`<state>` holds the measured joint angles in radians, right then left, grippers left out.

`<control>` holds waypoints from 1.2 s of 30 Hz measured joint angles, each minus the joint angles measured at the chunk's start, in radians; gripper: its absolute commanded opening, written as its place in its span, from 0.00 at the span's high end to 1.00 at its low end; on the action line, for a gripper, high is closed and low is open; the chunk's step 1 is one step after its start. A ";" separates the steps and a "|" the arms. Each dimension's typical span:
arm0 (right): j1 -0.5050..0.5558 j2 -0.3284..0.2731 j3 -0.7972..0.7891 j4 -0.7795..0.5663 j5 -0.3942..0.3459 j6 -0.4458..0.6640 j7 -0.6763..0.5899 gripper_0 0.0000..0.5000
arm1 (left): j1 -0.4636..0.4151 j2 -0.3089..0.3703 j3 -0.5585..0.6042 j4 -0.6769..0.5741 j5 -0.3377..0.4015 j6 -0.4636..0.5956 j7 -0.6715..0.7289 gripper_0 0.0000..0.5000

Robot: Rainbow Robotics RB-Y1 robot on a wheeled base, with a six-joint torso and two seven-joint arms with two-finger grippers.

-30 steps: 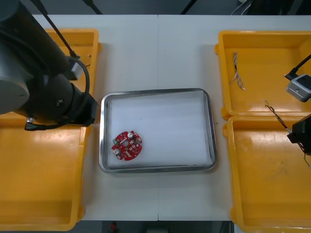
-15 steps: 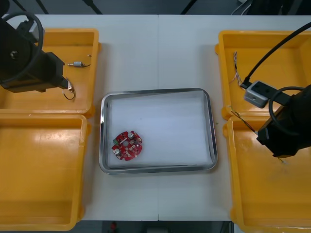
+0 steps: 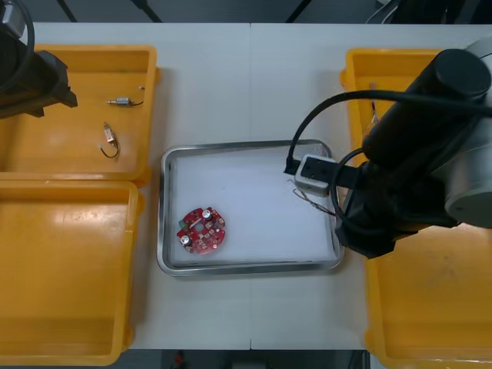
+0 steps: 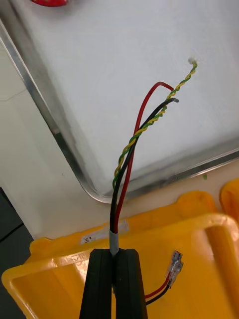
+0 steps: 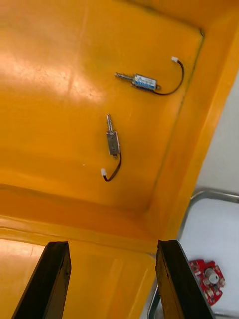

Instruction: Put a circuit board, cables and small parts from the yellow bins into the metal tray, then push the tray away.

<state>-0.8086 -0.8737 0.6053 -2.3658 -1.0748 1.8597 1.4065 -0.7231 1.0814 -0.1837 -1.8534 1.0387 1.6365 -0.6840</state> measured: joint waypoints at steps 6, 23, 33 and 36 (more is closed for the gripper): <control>-0.029 0.088 0.092 0.013 0.037 0.000 0.006 1.00 | 0.000 0.000 -0.004 0.072 -0.032 -0.084 0.000 0.00; -0.092 0.197 0.241 0.234 0.136 -0.059 0.371 1.00 | -0.101 -0.035 -0.282 0.270 -0.195 -0.352 -0.001 0.00; -0.075 0.198 0.242 0.360 0.145 -0.210 0.571 1.00 | -0.130 -0.105 -0.355 0.375 -0.226 -0.411 -0.022 0.00; -0.052 0.198 0.242 0.389 0.157 -0.248 0.626 0.95 | -0.130 -0.117 -0.377 0.380 -0.250 -0.424 -0.035 0.00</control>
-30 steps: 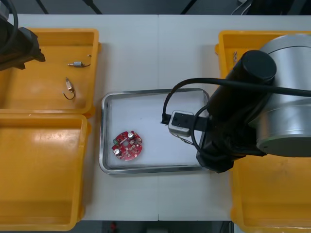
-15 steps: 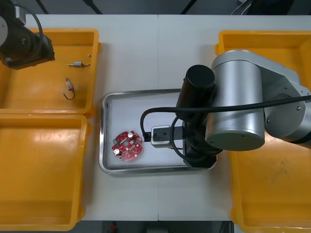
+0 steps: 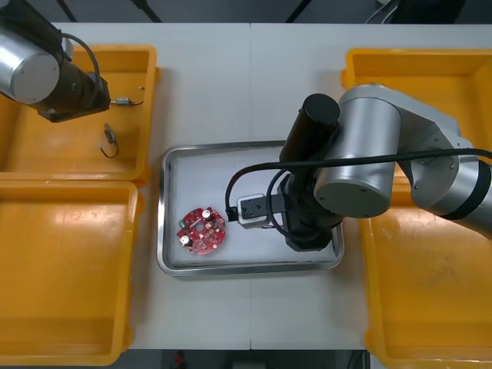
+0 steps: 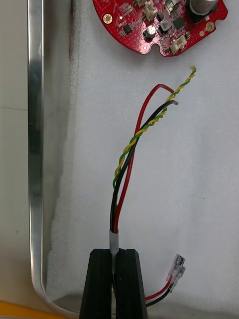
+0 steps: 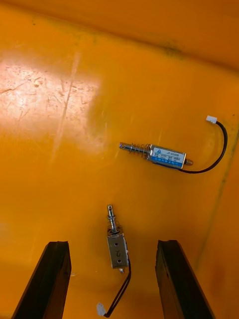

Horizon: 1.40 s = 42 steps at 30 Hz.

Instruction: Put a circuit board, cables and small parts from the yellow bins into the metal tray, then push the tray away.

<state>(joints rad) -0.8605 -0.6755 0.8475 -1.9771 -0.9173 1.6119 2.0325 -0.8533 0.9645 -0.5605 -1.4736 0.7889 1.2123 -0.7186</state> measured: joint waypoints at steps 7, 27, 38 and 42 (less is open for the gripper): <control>0.025 0.001 0.052 0.059 0.039 -0.050 0.007 0.85 | 0.000 -0.015 -0.060 0.019 -0.019 -0.029 0.000 0.00; 0.056 0.002 0.077 0.027 0.103 -0.053 0.005 0.00 | 0.000 -0.050 -0.112 0.122 0.024 -0.103 -0.010 0.00; 0.059 -0.013 -0.131 -0.119 0.029 0.134 -0.267 0.00 | 0.000 -0.051 -0.112 0.130 0.061 -0.103 -0.055 0.00; 0.059 -0.036 -0.206 -0.162 0.014 0.168 -0.450 0.00 | 0.000 -0.051 -0.113 0.134 0.075 -0.102 -0.055 0.00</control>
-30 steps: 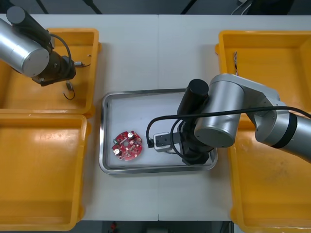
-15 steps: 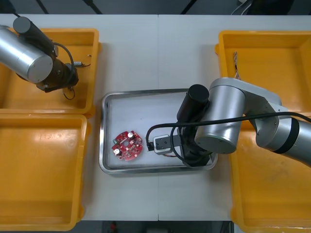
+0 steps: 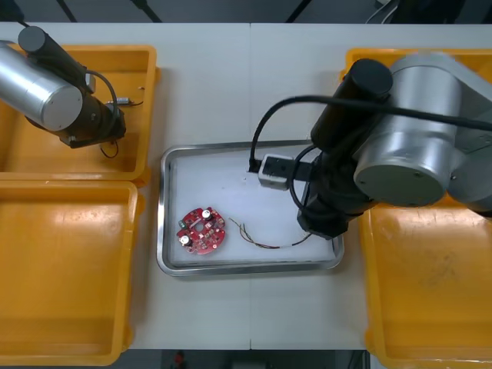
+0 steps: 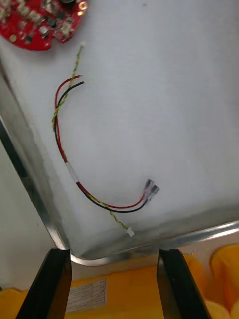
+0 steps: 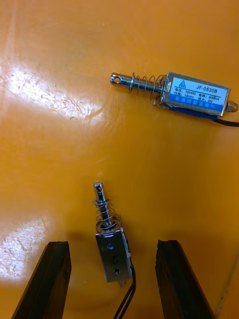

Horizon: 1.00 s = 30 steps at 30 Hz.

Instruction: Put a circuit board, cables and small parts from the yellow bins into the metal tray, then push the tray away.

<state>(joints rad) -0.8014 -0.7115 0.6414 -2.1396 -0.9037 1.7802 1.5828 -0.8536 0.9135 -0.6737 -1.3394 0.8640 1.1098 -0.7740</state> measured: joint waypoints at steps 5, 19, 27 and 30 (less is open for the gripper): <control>0.000 -0.051 -0.103 -0.025 -0.063 0.045 -0.246 0.00 | 0.000 0.000 -0.006 0.008 0.008 0.000 0.000 0.00; 0.053 -0.257 -0.357 0.041 -0.166 0.080 -0.646 0.00 | 0.000 -0.002 -0.007 0.017 0.025 0.000 0.000 0.25; 0.073 -0.273 -0.419 0.203 -0.149 0.050 -0.725 0.00 | 0.000 -0.003 -0.021 0.018 0.025 -0.021 -0.002 0.97; 0.072 -0.273 -0.419 0.291 -0.138 -0.009 -0.723 0.00 | -0.006 -0.002 -0.040 0.018 0.025 -0.063 -0.004 1.00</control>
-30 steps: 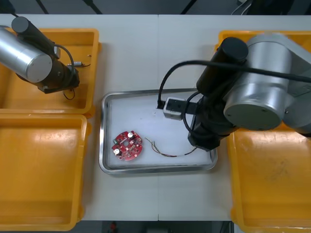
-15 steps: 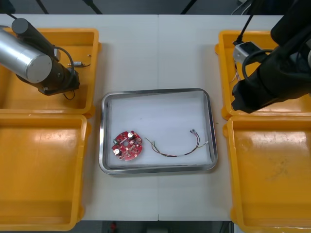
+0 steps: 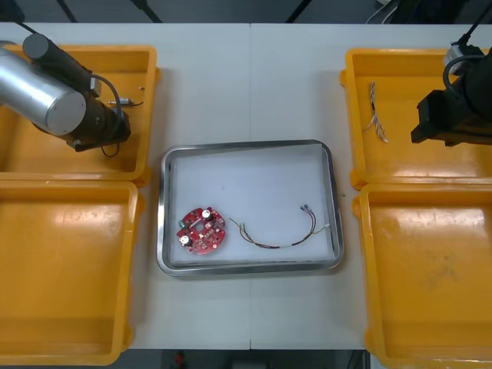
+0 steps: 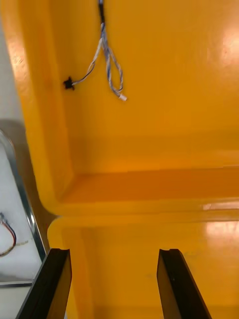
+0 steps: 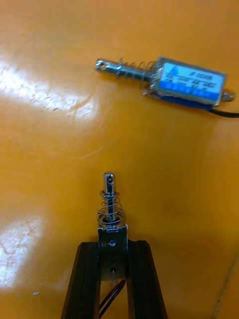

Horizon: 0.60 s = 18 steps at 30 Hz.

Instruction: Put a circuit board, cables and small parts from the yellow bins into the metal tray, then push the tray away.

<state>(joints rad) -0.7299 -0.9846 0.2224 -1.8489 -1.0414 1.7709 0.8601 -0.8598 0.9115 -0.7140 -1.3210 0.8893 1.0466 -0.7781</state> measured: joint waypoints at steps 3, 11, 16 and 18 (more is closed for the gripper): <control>-0.011 0.000 0.000 0.107 0.000 -0.030 0.054 0.00 | -0.011 0.000 -0.016 0.000 0.000 -0.021 -0.003 1.00; -0.130 0.007 0.032 0.396 0.003 -0.077 0.214 0.00 | -0.015 0.001 -0.021 -0.001 0.000 -0.024 -0.079 1.00; -0.246 0.038 0.125 0.583 0.023 -0.139 0.263 0.00 | -0.015 0.018 -0.016 -0.019 0.000 -0.005 -0.091 1.00; -0.287 0.060 0.158 0.666 0.037 -0.178 0.303 0.00 | -0.015 0.025 0.005 -0.033 0.000 0.042 -0.091 1.00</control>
<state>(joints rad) -1.0173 -0.9245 0.3803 -1.1834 -1.0047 1.5932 1.1631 -0.8748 0.9368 -0.7085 -1.3540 0.8895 1.0886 -0.8686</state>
